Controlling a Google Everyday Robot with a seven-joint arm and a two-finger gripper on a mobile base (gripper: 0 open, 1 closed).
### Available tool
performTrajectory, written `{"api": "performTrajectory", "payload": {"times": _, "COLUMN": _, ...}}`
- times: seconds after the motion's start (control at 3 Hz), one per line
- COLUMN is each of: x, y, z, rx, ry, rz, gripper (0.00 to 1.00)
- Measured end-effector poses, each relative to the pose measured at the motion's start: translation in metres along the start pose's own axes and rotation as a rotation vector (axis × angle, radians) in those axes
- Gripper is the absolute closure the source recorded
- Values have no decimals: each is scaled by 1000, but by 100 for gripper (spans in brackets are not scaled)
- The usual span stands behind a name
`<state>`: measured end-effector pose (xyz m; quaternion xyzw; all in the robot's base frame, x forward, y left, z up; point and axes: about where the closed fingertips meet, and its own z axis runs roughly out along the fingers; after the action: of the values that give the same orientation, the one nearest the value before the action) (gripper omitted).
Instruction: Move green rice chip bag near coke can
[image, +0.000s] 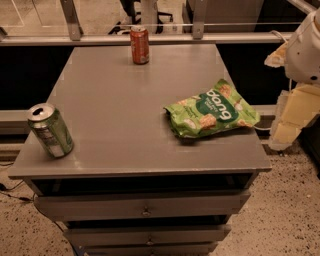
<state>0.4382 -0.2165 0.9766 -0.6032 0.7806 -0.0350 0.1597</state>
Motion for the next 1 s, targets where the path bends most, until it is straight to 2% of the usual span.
{"api": "performTrajectory", "payload": {"times": 0.33, "x": 0, "y": 0, "z": 3, "rx": 2, "ry": -6, "rz": 0, "gripper": 0}}
{"api": "performTrajectory", "payload": {"times": 0.67, "x": -1, "y": -4, "z": 40, "rx": 8, "ry": -88, "rz": 1, "gripper": 0}}
{"api": "performTrajectory", "payload": {"times": 1.0, "x": -11, "y": -18, "z": 79, "rx": 19, "ry": -185, "rz": -5, "gripper": 0}}
